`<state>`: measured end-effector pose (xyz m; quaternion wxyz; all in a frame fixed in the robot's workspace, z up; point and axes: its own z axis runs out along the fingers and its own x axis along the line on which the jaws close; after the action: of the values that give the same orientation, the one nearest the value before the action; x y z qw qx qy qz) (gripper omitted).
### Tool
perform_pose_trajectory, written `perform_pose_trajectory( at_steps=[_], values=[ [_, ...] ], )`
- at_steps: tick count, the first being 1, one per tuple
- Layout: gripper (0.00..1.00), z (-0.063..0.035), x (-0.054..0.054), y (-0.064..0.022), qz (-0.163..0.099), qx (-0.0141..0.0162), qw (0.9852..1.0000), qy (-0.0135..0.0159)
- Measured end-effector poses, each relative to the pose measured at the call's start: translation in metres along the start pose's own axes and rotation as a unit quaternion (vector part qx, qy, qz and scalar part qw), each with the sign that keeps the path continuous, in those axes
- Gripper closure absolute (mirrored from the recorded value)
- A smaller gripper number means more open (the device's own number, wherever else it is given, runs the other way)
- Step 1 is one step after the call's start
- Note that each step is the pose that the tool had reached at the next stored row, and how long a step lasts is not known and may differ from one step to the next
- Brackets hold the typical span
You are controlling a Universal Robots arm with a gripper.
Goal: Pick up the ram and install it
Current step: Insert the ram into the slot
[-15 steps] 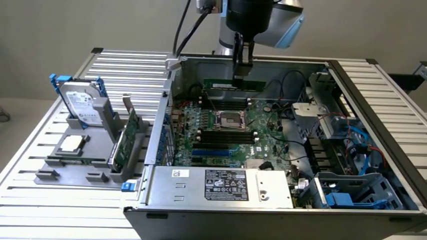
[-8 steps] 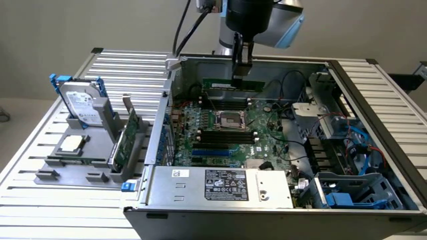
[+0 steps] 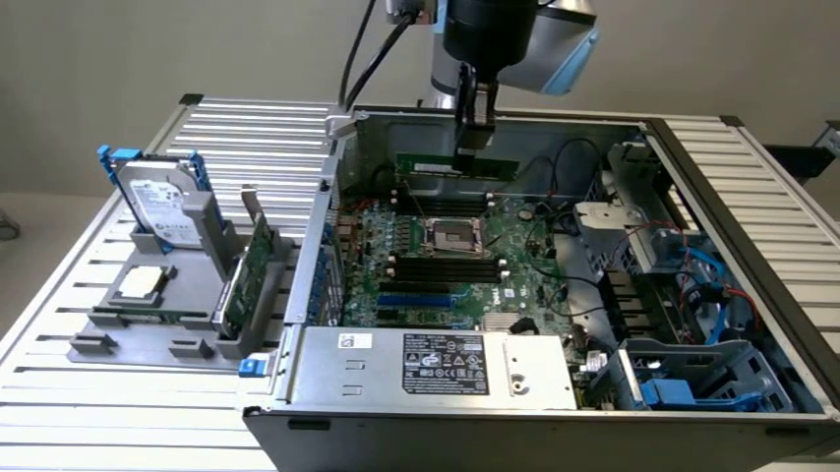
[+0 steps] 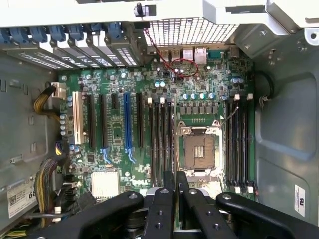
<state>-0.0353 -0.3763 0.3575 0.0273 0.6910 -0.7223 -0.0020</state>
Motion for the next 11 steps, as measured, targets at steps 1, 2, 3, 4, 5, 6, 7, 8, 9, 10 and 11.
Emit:
perform_pose_trajectory(
  at_steps=[1, 2, 3, 4, 5, 6, 7, 8, 9, 10, 11],
  values=[
    [0.87, 0.0002, 0.000, 0.0000, 0.000, -0.0003, 1.0000, -0.0003],
    [0.87, 0.0009, 0.001, -0.0001, 0.000, -0.0001, 1.0000, -0.0017],
    [0.87, 0.0022, 0.001, -0.0001, -0.001, 0.0007, 1.0000, -0.0026],
    [0.87, 0.0035, 0.001, -0.0002, -0.001, 0.0013, 1.0000, -0.0030],
    [0.87, 0.0050, 0.002, -0.0004, -0.002, 0.0015, 1.0000, -0.0036],
    [0.87, 0.0066, 0.003, -0.0004, -0.002, 0.0018, 1.0000, -0.0044],
    [0.87, 0.0079, 0.005, -0.0005, -0.003, 0.0021, 1.0000, -0.0052],
    [0.87, 0.0093, 0.006, -0.0007, -0.005, 0.0025, 1.0000, -0.0061],
    [0.87, 0.0104, 0.007, -0.0008, -0.006, 0.0029, 1.0000, -0.0067],
    [0.87, 0.0116, 0.008, -0.0008, -0.008, 0.0036, 0.9999, -0.0070],
    [0.87, 0.0125, 0.009, -0.0009, -0.010, 0.0042, 0.9999, -0.0075]
  ],
)
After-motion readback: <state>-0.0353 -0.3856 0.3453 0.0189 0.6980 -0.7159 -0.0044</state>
